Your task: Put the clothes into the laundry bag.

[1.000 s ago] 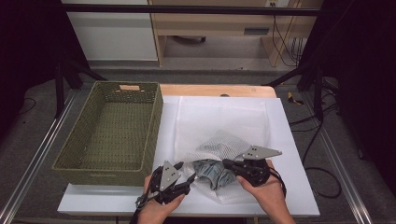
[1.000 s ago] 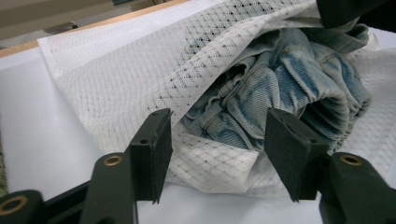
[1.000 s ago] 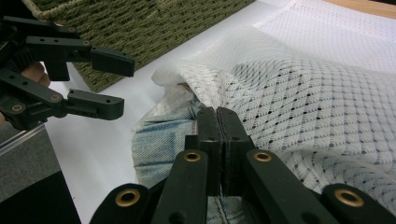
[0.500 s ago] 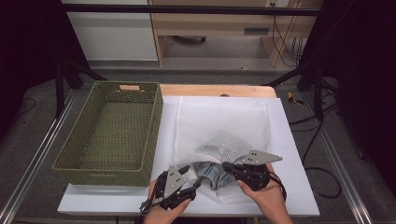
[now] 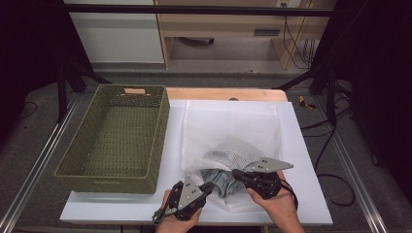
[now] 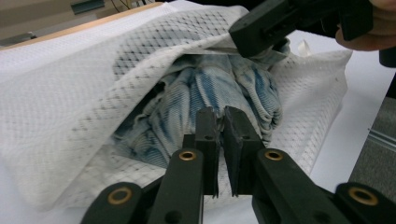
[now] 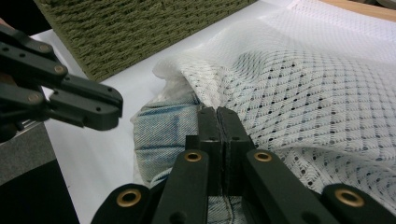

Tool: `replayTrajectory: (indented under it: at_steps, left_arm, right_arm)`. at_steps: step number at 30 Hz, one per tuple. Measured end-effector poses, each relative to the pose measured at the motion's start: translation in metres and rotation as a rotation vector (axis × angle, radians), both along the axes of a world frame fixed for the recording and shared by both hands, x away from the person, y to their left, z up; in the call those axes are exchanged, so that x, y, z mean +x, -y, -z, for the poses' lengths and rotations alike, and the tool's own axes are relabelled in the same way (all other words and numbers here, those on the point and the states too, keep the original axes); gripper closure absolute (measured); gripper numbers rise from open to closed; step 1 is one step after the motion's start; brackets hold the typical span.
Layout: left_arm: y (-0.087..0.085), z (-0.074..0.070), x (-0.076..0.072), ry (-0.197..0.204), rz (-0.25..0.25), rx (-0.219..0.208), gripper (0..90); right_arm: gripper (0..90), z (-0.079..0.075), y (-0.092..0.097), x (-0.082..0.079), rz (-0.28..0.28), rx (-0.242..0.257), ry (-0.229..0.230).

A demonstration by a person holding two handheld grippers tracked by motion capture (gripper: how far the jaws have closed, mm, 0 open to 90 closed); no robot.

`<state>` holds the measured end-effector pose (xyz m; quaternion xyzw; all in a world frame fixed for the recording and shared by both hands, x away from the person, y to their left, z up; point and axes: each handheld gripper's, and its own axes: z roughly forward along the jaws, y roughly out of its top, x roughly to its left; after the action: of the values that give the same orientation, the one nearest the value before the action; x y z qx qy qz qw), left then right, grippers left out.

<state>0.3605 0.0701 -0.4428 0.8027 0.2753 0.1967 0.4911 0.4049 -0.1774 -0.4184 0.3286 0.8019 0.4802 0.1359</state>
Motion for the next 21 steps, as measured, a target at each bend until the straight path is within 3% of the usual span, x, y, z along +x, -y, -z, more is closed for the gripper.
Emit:
replayTrajectory:
  at_steps: [7,10,15,21]
  left_arm:
    - [0.018,0.006,-0.009,-0.017,0.075,0.040,90.0]
    - [0.026,0.012,-0.009,-0.031,0.085,0.061,90.0]
    - [0.037,0.022,-0.004,-0.071,0.132,0.061,90.0]
    - [0.040,0.031,0.005,-0.076,0.117,0.103,90.0]
  right_arm:
    - [89.5,0.002,0.000,0.001,0.002,-0.007,-0.002]
    - [89.6,0.002,0.000,0.001,0.002,-0.009,-0.005]
    - [89.6,0.003,-0.002,0.002,0.000,-0.013,-0.006]
    - [89.5,0.003,-0.001,0.002,0.002,-0.010,-0.010]
